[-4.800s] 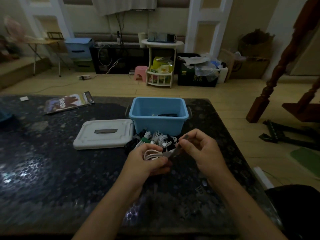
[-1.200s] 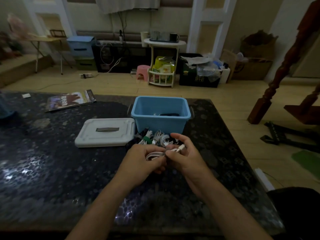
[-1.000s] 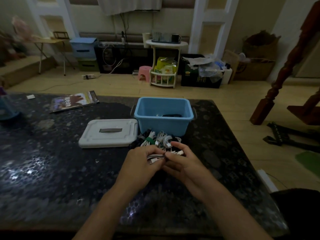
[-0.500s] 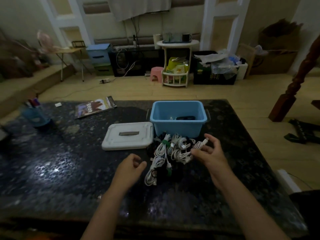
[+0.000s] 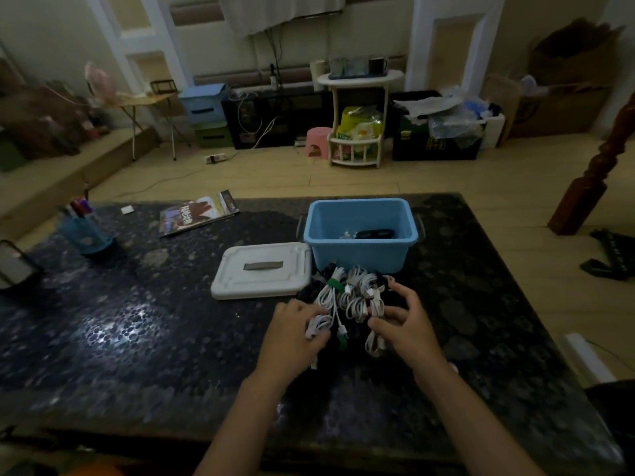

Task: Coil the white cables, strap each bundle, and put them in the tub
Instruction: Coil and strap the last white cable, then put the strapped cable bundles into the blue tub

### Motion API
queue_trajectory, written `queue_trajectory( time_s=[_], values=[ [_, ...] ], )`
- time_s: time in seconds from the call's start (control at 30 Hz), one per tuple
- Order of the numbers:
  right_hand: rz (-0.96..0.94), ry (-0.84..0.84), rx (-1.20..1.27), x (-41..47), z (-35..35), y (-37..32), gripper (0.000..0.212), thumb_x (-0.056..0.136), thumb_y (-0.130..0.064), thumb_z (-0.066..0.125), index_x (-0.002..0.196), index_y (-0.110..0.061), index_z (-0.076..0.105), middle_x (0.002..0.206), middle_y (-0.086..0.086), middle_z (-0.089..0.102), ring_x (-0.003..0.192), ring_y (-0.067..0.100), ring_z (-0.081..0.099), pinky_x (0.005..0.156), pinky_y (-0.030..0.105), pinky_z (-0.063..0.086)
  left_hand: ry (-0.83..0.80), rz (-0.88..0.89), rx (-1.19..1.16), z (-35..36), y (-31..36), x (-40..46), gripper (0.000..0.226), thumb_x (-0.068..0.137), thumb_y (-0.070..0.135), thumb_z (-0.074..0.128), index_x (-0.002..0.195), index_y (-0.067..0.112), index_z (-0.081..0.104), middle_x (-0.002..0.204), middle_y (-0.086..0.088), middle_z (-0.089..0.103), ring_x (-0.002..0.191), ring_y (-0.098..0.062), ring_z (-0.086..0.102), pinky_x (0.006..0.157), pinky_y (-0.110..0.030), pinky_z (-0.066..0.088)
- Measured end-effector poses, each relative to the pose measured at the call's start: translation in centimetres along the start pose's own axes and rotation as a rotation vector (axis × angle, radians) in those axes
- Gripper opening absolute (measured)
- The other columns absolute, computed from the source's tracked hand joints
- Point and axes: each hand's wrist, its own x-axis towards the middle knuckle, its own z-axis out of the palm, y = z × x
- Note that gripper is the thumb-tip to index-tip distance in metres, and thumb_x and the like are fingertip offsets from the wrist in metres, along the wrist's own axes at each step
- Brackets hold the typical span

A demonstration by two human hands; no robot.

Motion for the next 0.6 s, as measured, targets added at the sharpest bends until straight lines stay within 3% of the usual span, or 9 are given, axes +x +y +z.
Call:
queue_trajectory(
  time_s=[0.1, 0.17, 0.3, 0.37, 0.43, 0.5, 0.6],
  values=[
    [0.001, -0.008, -0.025, -0.4, -0.4, 0.0, 0.069, 0.084, 0.0, 0.075, 0.133, -0.036, 0.044, 0.104, 0.0, 0.069, 0.089, 0.007, 0.069, 0.067, 0.021, 0.055, -0.184, 0.152, 0.317, 2.1, 1.6, -0.7, 0.052, 0.084, 0.045, 0.068, 0.133, 0.029, 0.057, 0.127, 0.005, 0.051, 0.119, -0.022, 0.039, 0.101, -0.031, 0.036],
    [-0.012, -0.008, -0.034, -0.7, -0.5, -0.1, 0.067, 0.084, 0.0, 0.076, 0.131, -0.036, 0.045, 0.1, -0.004, 0.069, 0.087, 0.003, 0.068, 0.065, 0.017, 0.054, -0.224, 0.15, 0.415, 3.6, 1.9, -1.4, 0.048, 0.085, 0.038, 0.065, 0.131, 0.026, 0.059, 0.126, 0.002, 0.053, 0.121, -0.026, 0.042, 0.098, -0.036, 0.037],
    [-0.03, -0.026, -0.043, -1.2, -0.6, 0.1, 0.062, 0.084, 0.0, 0.075, 0.13, -0.031, 0.048, 0.098, -0.007, 0.067, 0.081, -0.006, 0.067, 0.065, 0.011, 0.052, -0.057, 0.193, 0.402, 4.2, 1.8, -1.2, 0.021, 0.072, 0.024, 0.075, 0.093, 0.027, 0.073, 0.091, 0.007, 0.066, 0.089, -0.02, 0.056, 0.072, -0.032, 0.046],
    [-0.043, -0.025, -0.048, -1.3, -0.6, -0.1, 0.06, 0.085, -0.002, 0.075, 0.13, -0.031, 0.05, 0.101, -0.004, 0.068, 0.083, -0.006, 0.066, 0.066, 0.01, 0.051, -0.045, 0.17, 0.317, 3.5, 1.8, -1.0, 0.019, 0.072, 0.023, 0.075, 0.09, 0.026, 0.071, 0.088, 0.007, 0.064, 0.085, -0.02, 0.055, 0.068, -0.032, 0.046],
    [-0.058, -0.014, -0.044, -1.1, -0.8, -0.6, 0.057, 0.085, -0.004, 0.075, 0.13, -0.031, 0.051, 0.104, -0.001, 0.069, 0.086, -0.003, 0.066, 0.067, 0.011, 0.052, -0.071, 0.121, 0.237, 2.3, 2.2, -0.8, 0.02, 0.08, 0.024, 0.069, 0.101, 0.026, 0.068, 0.099, 0.007, 0.062, 0.094, -0.019, 0.054, 0.076, -0.032, 0.046],
    [-0.065, 0.003, -0.014, -0.6, -1.1, -1.3, 0.055, 0.086, -0.003, 0.075, 0.128, -0.03, 0.053, 0.105, 0.001, 0.069, 0.087, -0.001, 0.068, 0.069, 0.013, 0.053, -0.088, 0.073, 0.046, 0.6, 2.7, -0.7, 0.021, 0.084, 0.024, 0.068, 0.105, 0.029, 0.067, 0.106, 0.011, 0.061, 0.099, -0.008, 0.055, 0.083, -0.024, 0.047],
    [-0.081, 0.039, 0.021, 0.7, -1.6, -3.1, 0.053, 0.085, -0.002, 0.075, 0.128, -0.026, 0.055, 0.109, 0.005, 0.072, 0.093, 0.008, 0.07, 0.072, 0.02, 0.057, -0.159, -0.04, -0.31, -3.1, 3.9, 0.1, 0.024, 0.078, 0.011, 0.077, 0.09, 0.031, 0.07, 0.092, 0.015, 0.068, 0.088, 0.005, 0.063, 0.08, -0.01, 0.046]
  ],
)
